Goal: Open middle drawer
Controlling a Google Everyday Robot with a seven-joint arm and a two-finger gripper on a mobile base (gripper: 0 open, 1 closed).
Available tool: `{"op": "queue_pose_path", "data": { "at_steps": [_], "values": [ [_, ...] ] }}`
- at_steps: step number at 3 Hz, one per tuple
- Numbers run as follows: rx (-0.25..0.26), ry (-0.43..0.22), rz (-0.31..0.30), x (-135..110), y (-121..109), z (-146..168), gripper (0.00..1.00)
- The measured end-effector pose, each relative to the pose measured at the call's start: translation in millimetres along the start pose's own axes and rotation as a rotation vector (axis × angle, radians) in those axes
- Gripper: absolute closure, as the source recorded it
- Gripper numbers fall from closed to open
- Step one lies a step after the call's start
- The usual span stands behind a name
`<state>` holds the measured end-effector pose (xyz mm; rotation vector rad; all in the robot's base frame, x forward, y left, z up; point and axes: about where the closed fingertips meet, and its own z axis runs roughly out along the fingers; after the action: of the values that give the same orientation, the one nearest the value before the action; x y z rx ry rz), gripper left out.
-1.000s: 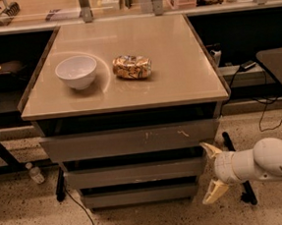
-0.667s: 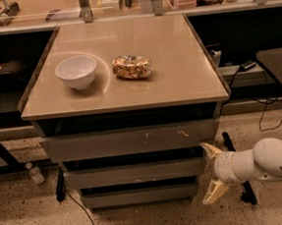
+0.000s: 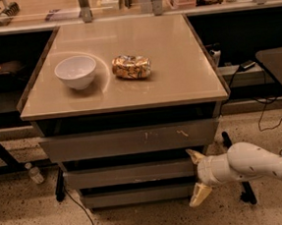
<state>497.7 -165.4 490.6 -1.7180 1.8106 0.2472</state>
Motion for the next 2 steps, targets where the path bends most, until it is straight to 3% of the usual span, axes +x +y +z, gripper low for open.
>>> {"op": "queue_pose_path", "data": {
  "at_steps": [2],
  "values": [
    [-0.007,-0.015,-0.02,5.7,-20.8,41.4,0.0]
  ]
}}
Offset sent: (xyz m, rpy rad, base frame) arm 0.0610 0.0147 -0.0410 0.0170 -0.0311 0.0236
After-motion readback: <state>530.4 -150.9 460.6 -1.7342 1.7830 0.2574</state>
